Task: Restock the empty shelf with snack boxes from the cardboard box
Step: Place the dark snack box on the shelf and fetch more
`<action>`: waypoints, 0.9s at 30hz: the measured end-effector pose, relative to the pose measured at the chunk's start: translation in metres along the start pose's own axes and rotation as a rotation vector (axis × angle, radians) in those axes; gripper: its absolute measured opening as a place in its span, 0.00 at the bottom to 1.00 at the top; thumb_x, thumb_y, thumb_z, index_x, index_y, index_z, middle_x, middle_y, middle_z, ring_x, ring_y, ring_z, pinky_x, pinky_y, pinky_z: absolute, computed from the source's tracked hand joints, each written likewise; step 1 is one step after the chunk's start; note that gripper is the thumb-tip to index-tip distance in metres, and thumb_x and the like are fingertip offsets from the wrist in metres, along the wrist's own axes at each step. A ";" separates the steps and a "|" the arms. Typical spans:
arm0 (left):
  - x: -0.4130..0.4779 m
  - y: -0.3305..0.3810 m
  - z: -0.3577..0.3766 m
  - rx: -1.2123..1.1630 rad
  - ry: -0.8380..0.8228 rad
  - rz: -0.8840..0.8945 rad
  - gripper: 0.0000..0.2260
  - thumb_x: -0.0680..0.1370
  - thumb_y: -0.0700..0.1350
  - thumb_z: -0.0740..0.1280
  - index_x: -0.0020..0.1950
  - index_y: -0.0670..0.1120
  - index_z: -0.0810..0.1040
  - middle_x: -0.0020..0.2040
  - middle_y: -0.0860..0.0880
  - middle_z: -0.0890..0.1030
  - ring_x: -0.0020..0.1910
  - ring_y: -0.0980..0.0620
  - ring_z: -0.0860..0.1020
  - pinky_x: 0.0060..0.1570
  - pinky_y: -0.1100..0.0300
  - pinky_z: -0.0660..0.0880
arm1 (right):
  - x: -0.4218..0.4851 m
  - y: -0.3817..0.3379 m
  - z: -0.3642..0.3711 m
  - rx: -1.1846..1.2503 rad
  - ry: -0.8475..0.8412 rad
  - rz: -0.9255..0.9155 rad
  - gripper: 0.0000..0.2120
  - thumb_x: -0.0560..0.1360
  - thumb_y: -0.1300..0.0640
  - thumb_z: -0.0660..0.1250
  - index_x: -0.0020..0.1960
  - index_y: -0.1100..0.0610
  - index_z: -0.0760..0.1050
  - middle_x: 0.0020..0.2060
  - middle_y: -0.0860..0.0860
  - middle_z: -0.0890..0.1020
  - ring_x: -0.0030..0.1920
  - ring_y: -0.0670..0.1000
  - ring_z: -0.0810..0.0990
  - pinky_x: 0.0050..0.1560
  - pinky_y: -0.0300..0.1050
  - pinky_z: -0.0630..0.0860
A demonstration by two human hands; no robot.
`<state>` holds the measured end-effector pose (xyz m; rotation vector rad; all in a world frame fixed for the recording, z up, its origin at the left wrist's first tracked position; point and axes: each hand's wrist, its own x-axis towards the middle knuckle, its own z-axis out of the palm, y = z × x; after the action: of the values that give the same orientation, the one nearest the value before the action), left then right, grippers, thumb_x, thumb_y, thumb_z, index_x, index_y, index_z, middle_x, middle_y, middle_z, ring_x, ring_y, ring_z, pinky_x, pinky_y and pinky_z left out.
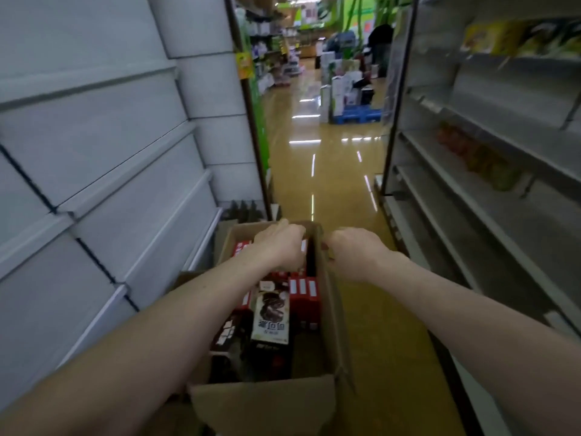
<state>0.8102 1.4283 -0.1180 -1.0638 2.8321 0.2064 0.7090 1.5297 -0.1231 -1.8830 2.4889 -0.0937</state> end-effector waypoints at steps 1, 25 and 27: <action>0.002 -0.018 0.003 -0.025 -0.020 -0.023 0.09 0.75 0.47 0.68 0.54 0.48 0.74 0.59 0.47 0.74 0.52 0.45 0.76 0.46 0.52 0.74 | 0.011 -0.009 0.006 0.012 -0.023 -0.019 0.08 0.77 0.55 0.61 0.52 0.55 0.76 0.48 0.51 0.81 0.46 0.52 0.80 0.40 0.44 0.75; 0.089 -0.148 0.221 -0.927 -0.271 -0.692 0.22 0.77 0.43 0.69 0.70 0.44 0.69 0.59 0.48 0.77 0.55 0.49 0.76 0.57 0.57 0.75 | 0.166 -0.041 0.248 0.171 -0.605 -0.095 0.15 0.79 0.52 0.63 0.64 0.57 0.71 0.62 0.56 0.74 0.53 0.54 0.79 0.51 0.47 0.78; 0.096 -0.150 0.243 -0.954 -0.263 -0.697 0.23 0.77 0.43 0.69 0.71 0.46 0.68 0.60 0.47 0.77 0.58 0.48 0.77 0.59 0.53 0.76 | 0.168 -0.037 0.275 0.244 -0.657 -0.038 0.18 0.79 0.53 0.63 0.66 0.58 0.69 0.62 0.56 0.75 0.53 0.53 0.79 0.51 0.46 0.78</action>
<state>0.8504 1.2947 -0.3844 -1.8853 1.9014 1.5440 0.7132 1.3479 -0.3917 -1.5375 1.9042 0.1838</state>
